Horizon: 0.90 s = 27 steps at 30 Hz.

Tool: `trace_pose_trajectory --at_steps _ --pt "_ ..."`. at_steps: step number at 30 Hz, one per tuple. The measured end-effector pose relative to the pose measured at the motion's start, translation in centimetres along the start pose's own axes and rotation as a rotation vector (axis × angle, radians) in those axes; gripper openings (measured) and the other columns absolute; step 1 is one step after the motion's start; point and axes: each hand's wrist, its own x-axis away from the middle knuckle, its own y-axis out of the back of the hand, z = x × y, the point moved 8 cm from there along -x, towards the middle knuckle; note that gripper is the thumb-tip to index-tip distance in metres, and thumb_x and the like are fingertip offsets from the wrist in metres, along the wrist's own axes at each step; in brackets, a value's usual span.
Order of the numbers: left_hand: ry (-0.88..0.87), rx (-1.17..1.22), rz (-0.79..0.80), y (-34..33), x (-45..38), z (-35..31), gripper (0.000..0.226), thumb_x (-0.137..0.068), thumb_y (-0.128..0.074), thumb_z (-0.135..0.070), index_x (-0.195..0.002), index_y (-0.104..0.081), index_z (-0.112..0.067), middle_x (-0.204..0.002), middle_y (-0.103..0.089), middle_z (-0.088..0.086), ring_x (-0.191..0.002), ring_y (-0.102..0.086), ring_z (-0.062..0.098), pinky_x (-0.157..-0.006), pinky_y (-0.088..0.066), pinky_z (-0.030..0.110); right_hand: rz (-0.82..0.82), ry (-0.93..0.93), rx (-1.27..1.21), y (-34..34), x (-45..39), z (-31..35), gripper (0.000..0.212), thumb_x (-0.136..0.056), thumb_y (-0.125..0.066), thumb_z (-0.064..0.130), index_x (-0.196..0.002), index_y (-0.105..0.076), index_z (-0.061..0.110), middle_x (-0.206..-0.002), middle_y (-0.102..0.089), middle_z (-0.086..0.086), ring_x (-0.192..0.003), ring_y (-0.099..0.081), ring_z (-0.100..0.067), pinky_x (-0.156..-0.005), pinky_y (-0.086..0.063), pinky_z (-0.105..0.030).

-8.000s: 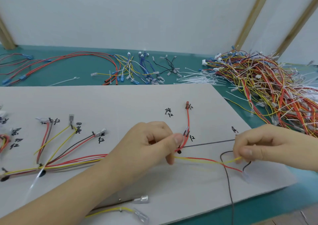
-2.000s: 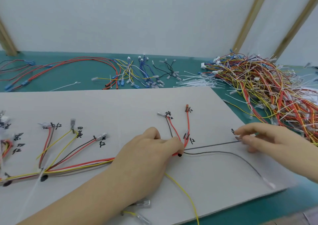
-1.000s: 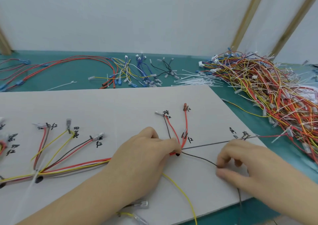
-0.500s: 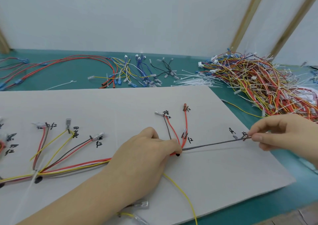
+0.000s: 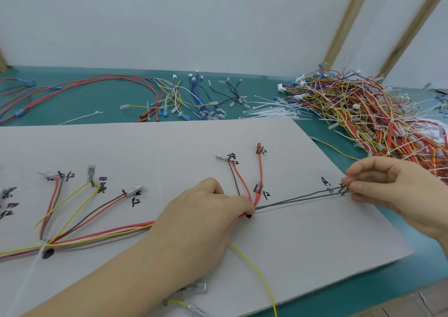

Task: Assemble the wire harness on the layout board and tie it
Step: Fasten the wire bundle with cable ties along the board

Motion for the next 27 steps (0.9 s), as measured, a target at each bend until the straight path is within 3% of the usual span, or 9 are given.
trace_pose_trajectory --at_steps 4,7,13,19,21,23,25,27 --pt "-0.004 0.000 -0.002 0.0 0.0 -0.1 0.036 -0.096 -0.032 -0.027 -0.126 -0.039 -0.045 -0.096 -0.050 -0.016 -0.106 -0.036 0.003 -0.083 -0.038 0.023 -0.005 -0.037 -0.045 0.0 -0.2 -0.2 0.027 -0.076 -0.055 -0.019 -0.080 -0.059 0.007 -0.063 -0.066 0.002 -0.055 -0.064 -0.009 -0.053 -0.055 -0.020" --pt "-0.017 -0.004 0.016 -0.2 -0.1 -0.1 0.036 -0.096 -0.029 -0.029 -0.125 -0.037 -0.047 -0.108 -0.052 -0.017 -0.110 -0.041 0.007 -0.087 -0.039 0.024 -0.003 -0.072 -0.030 -0.1 -0.3 -0.2 0.027 -0.078 -0.054 -0.019 -0.077 -0.057 0.007 -0.064 -0.063 -0.002 -0.054 -0.062 -0.009 -0.050 -0.054 -0.019" --pt "-0.051 -0.003 -0.010 -0.3 0.0 -0.1 0.043 -0.094 -0.032 -0.024 -0.128 -0.034 -0.048 -0.113 -0.052 -0.017 -0.111 -0.042 0.007 -0.087 -0.038 0.022 0.091 -0.154 0.074 -0.8 -0.8 0.0 0.026 -0.079 -0.054 -0.018 -0.075 -0.053 0.008 -0.059 -0.059 -0.002 -0.050 -0.055 -0.009 -0.044 -0.048 -0.016" --pt "-0.058 0.021 -0.027 -0.3 0.0 -0.1 0.043 -0.093 -0.034 -0.023 -0.128 -0.034 -0.049 -0.114 -0.052 -0.019 -0.111 -0.043 0.006 -0.087 -0.041 0.024 0.166 -0.198 0.387 -1.4 -1.3 -0.1 0.022 -0.079 -0.061 -0.011 -0.085 -0.057 0.010 -0.080 -0.054 -0.007 -0.049 -0.048 -0.011 -0.044 -0.040 -0.021" --pt "-0.045 0.069 -0.036 -0.1 0.0 0.0 0.040 -0.093 -0.034 -0.025 -0.125 -0.038 -0.049 -0.111 -0.050 -0.016 -0.108 -0.046 0.007 -0.087 -0.041 0.025 0.090 -0.113 0.607 -0.8 -1.2 0.9 0.025 -0.077 -0.068 -0.002 -0.085 -0.056 0.019 -0.090 -0.052 -0.006 -0.055 -0.045 -0.013 -0.054 -0.039 -0.027" --pt "-0.016 0.198 -0.043 0.1 0.0 0.1 0.034 -0.093 -0.036 -0.023 -0.114 -0.045 -0.049 -0.106 -0.050 -0.015 -0.104 -0.048 0.004 -0.088 -0.039 0.024 -0.200 0.178 0.817 -0.1 -0.3 4.3 0.029 -0.079 -0.064 0.004 -0.085 -0.050 0.029 -0.100 -0.049 -0.007 -0.066 -0.045 -0.009 -0.064 -0.036 -0.029" --pt "0.047 0.401 -0.030 0.1 0.0 0.5 0.031 -0.093 -0.038 -0.015 -0.094 -0.047 -0.045 -0.105 -0.058 -0.017 -0.103 -0.050 0.000 -0.088 -0.038 0.018 -0.475 0.522 0.581 -0.8 3.7 8.4 0.025 -0.078 -0.051 0.018 -0.089 -0.047 0.040 -0.098 -0.049 0.004 -0.071 -0.048 -0.002 -0.065 -0.036 -0.017" --pt "0.167 0.638 -0.020 0.1 -0.1 1.4 0.032 -0.093 -0.039 -0.008 -0.086 -0.048 -0.037 -0.103 -0.066 -0.019 -0.100 -0.055 0.003 -0.087 -0.039 0.018 -0.388 0.648 0.376 -4.2 6.8 10.1 0.017 -0.075 -0.044 0.032 -0.087 -0.051 0.041 -0.086 -0.052 0.016 -0.072 -0.050 -0.001 -0.064 -0.036 -0.010"
